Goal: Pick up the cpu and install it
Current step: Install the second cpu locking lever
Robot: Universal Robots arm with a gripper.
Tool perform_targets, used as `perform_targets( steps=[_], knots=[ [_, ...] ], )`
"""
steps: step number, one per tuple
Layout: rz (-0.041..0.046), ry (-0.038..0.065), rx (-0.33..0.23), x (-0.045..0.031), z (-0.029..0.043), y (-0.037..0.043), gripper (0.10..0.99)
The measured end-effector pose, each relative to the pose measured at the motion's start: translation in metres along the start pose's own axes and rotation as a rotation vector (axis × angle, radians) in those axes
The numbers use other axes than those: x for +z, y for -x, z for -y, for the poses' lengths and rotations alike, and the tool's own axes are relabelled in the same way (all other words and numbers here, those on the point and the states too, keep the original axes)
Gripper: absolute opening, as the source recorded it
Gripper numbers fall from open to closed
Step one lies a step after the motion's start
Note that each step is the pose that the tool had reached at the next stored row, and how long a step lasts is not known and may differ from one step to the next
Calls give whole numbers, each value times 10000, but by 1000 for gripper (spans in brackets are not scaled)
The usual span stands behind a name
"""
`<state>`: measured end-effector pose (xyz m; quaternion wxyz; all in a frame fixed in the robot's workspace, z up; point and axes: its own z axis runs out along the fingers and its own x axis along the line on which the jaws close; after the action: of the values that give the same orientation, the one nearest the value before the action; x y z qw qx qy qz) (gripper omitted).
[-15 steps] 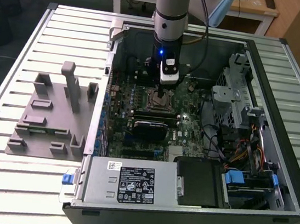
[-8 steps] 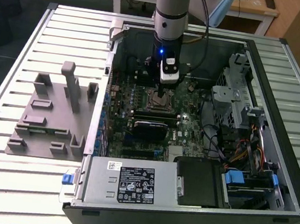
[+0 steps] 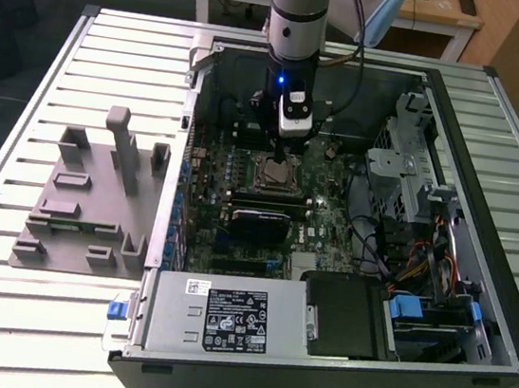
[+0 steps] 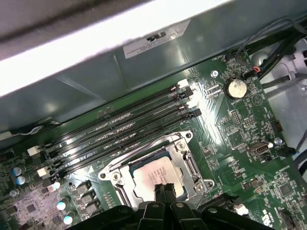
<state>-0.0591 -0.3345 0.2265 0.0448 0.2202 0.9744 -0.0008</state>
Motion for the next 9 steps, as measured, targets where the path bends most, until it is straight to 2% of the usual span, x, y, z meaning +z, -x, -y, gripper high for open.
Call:
perform_targets(
  steps=[5, 9],
  knots=[
    [1, -4, -2, -4, 3, 2, 106],
    [10, -20, -2, -3, 38, 24, 106]
  ],
)
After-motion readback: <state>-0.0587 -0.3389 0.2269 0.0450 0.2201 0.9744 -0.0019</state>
